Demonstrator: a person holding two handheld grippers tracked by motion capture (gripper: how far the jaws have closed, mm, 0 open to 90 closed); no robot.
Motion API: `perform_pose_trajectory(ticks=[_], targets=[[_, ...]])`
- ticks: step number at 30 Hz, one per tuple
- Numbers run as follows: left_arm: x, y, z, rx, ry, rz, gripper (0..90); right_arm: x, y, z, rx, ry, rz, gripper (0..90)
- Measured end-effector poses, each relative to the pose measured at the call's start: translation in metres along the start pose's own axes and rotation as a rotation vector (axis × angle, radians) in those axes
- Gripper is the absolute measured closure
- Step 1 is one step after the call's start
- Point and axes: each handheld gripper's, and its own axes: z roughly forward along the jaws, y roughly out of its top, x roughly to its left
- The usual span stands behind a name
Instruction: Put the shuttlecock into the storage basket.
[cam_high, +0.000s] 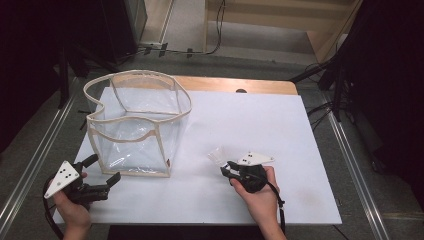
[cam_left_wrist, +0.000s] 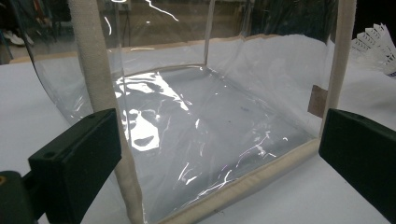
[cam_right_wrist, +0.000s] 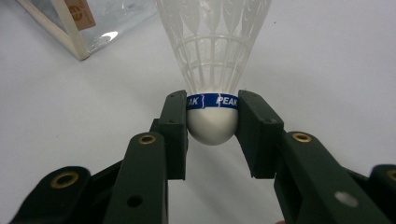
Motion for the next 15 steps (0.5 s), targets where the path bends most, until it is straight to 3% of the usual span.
perform_pose_trajectory(ticks=[15], targets=[[0.000,0.000,0.000,-0.005,-0.004,-0.002,0.0,-0.001,0.021,-0.005,-0.041,0.012,-0.022,62.7]])
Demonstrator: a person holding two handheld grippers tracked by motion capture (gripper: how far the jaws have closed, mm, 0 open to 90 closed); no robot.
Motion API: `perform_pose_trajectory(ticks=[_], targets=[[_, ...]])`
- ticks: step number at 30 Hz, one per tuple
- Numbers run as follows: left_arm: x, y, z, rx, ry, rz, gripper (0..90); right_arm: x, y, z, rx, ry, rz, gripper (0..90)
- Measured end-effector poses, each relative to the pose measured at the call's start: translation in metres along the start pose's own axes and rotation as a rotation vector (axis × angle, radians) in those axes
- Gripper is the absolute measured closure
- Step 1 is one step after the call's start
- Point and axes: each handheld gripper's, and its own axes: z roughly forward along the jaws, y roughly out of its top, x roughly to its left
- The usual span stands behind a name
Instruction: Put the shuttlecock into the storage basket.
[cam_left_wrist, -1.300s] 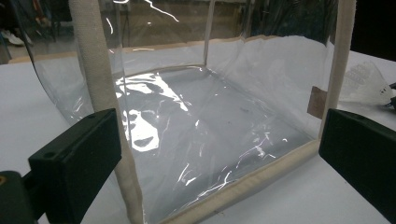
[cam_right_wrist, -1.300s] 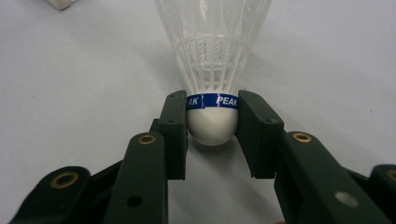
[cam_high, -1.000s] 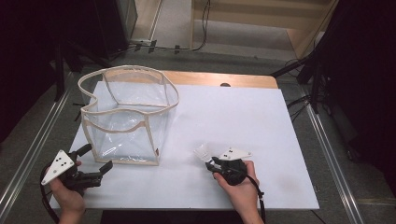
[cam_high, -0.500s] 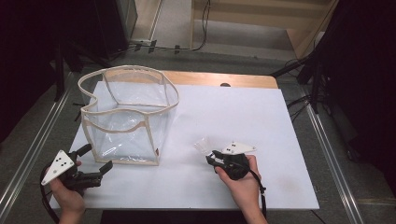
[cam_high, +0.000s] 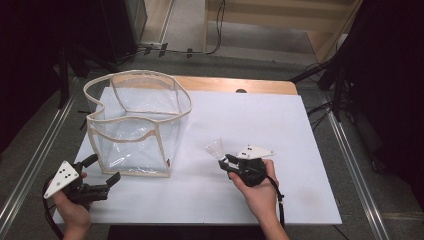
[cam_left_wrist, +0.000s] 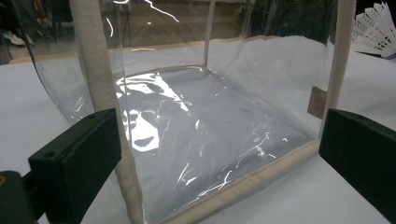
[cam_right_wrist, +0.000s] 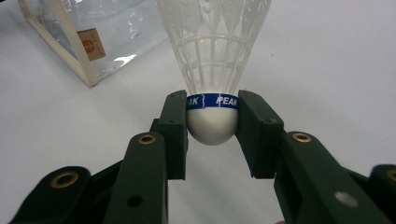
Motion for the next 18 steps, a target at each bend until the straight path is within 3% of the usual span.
perform_pose_trajectory(ticks=[18], targets=[[0.000,0.000,0.000,0.000,0.000,0.000,0.0,-0.002,0.020,-0.003,-0.032,0.013,-0.011,62.7]])
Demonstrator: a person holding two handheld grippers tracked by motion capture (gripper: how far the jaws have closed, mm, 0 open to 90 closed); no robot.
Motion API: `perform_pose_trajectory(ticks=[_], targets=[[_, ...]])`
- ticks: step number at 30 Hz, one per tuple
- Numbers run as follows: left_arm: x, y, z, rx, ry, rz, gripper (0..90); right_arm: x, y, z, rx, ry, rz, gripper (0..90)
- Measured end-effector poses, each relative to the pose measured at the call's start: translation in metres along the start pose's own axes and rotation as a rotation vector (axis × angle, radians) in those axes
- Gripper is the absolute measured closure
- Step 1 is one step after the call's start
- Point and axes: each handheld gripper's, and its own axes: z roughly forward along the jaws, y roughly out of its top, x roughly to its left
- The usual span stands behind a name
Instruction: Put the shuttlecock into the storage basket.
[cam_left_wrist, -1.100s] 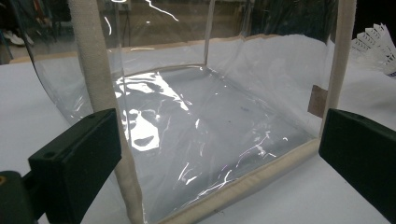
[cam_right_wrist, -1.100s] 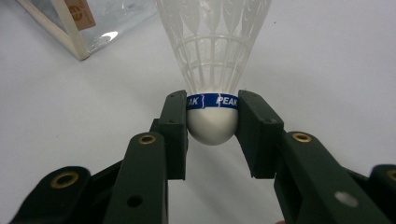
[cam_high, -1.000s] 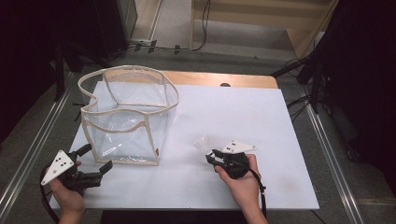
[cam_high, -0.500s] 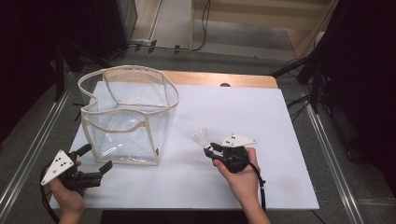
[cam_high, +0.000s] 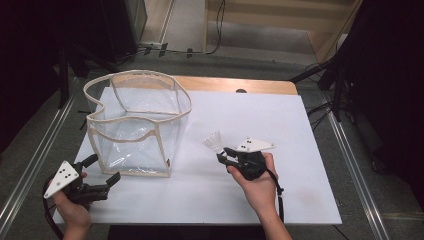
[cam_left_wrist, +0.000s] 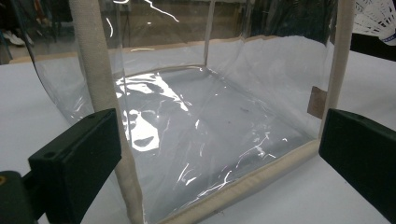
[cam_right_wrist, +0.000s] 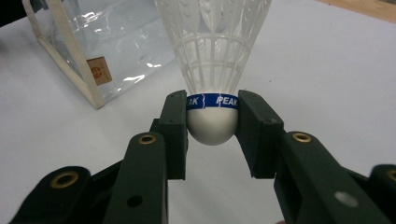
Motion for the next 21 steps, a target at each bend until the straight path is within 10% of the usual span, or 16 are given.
perform_pose_trajectory(ticks=[21], targets=[[0.000,0.000,0.000,0.002,0.003,0.004,0.0,-0.009,0.017,-0.014,-0.055,-0.003,0.002,62.7]])
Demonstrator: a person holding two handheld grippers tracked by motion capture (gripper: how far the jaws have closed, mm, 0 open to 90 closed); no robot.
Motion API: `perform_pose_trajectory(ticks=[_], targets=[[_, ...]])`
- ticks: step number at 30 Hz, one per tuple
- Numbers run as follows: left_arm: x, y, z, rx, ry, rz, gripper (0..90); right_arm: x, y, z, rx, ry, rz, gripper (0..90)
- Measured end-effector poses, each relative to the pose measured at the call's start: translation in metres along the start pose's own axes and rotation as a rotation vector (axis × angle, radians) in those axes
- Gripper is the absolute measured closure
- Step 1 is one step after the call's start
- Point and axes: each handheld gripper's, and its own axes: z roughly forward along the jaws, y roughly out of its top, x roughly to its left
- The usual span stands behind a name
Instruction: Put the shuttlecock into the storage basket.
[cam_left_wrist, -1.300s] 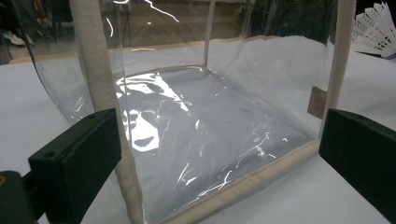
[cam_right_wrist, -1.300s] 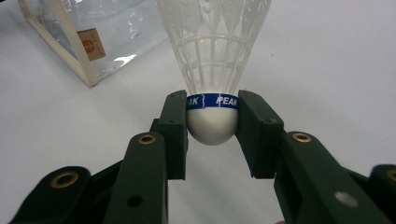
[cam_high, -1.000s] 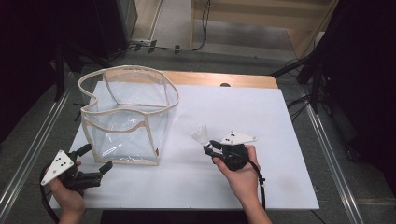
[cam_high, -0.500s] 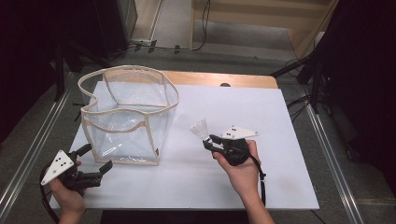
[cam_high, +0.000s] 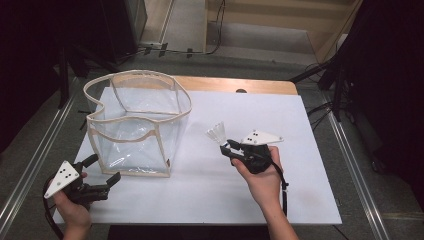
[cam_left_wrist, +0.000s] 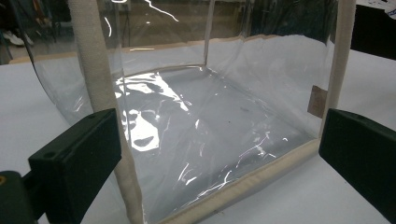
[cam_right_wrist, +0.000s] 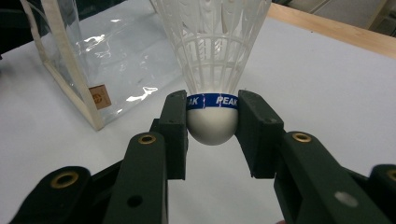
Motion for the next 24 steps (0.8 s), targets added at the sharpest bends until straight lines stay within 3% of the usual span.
perform_pose_trajectory(ticks=[24], targets=[[0.000,0.000,0.000,0.001,0.000,-0.001,0.0,0.000,0.022,-0.004,-0.057,0.006,-0.020,62.7]])
